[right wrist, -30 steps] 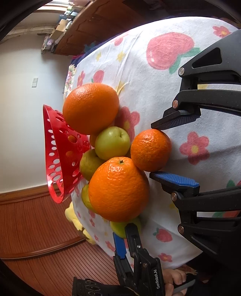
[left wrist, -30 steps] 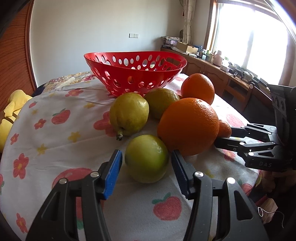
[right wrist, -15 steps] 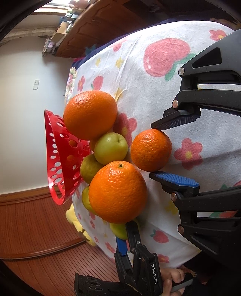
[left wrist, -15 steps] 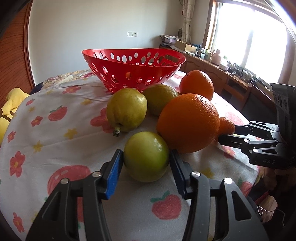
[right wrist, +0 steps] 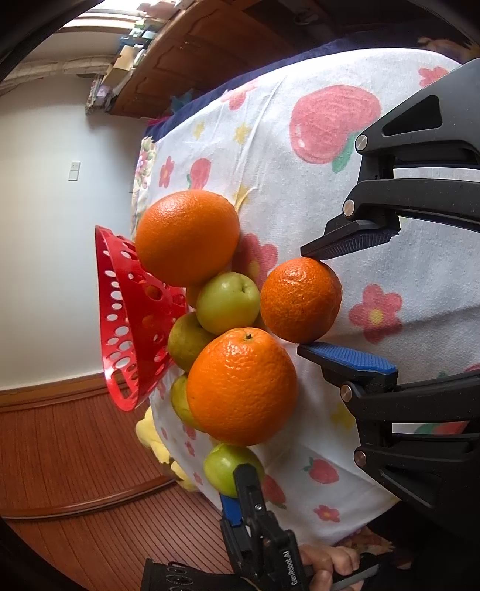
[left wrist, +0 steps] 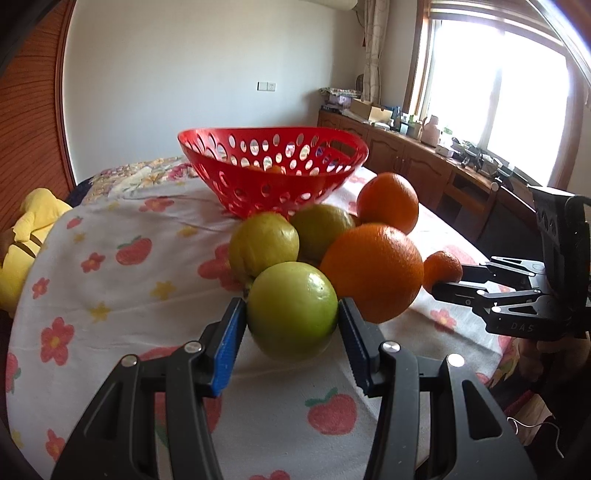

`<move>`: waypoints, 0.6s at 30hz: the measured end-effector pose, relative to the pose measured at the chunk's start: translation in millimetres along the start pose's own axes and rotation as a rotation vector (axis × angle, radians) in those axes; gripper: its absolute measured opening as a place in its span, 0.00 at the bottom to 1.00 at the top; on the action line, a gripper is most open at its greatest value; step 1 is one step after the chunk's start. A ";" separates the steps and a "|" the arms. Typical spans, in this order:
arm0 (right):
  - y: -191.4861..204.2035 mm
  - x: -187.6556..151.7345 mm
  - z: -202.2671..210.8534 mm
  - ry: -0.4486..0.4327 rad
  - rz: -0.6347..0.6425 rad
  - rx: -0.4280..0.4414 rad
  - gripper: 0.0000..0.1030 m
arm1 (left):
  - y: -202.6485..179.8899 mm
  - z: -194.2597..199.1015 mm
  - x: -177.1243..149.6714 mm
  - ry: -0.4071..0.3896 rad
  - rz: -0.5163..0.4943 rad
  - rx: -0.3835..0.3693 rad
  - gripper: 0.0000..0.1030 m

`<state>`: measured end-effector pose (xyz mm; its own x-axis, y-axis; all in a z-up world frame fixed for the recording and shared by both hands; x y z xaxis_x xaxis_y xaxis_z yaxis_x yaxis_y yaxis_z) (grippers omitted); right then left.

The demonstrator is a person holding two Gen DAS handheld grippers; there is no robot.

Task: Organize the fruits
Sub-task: 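Close the right tool on the small tangerine while the left tool grasps the green lime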

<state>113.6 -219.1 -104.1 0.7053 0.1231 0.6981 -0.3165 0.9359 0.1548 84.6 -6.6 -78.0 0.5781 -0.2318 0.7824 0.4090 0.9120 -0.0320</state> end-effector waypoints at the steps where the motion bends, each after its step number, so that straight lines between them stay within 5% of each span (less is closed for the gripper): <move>1: -0.3 0.8 1.8 -0.004 0.001 -0.001 0.45 | 0.3 2.0 1.7 -0.006 -0.001 0.003 0.49; 18: -1.1 49.9 27.0 -0.107 0.054 -0.008 0.45 | 13.3 17.9 48.3 -0.100 -0.035 0.042 0.49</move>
<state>132.0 -222.9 -50.6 0.6158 0.1379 0.7757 -0.3469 0.9314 0.1098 105.4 0.4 -29.5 0.4894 -0.2310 0.8409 0.3967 0.9177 0.0213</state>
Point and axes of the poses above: each gripper's, at about its wrist camera, not at the fingertips, and z roughly against the way its jaws point, y to its left, x to its top, the point moved 1 cm from there along -z, roughly the way its jaws point, and after that the axes turned 7 degrees about -z, right-handed, at the moved point
